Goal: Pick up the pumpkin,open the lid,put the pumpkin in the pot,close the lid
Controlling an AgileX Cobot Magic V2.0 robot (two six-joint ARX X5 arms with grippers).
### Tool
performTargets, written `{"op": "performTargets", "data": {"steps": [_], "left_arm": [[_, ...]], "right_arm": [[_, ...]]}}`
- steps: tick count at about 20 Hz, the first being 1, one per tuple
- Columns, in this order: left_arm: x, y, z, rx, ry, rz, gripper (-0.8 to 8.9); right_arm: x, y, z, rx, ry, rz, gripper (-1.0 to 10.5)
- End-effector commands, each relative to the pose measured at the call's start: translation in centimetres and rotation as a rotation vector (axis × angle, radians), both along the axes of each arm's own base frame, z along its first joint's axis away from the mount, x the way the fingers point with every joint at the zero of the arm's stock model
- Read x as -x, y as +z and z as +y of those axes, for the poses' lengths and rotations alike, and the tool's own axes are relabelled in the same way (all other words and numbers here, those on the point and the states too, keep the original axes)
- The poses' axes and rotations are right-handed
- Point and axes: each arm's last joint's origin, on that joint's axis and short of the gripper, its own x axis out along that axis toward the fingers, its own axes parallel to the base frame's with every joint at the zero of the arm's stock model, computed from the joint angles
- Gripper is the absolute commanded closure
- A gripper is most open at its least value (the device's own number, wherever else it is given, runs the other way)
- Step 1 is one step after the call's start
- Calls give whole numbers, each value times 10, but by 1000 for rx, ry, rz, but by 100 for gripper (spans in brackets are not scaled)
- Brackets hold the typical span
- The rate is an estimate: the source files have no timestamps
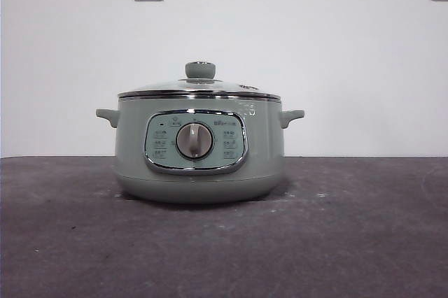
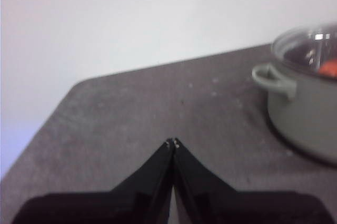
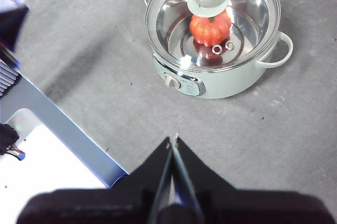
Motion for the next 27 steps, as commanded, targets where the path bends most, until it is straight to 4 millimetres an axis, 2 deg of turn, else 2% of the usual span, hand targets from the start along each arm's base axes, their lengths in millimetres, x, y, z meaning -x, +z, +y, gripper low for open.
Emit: {"op": "performTargets", "data": {"steps": [1,5,9,27], "left_arm": [[0,-24,1,15,10,22,817],[-1,-47,0,59,12,52,817],[0,-59,0,75,15,77,817],[0,-60,0,77,12,88,817]], "right_arm": [[1,-1,-1,5,-6,15,946],[1,-1,-1,5,-6,15,946],[1,-1,-1,5,-6,15,946],[1,0,-3,21,0,-18,946]]}}
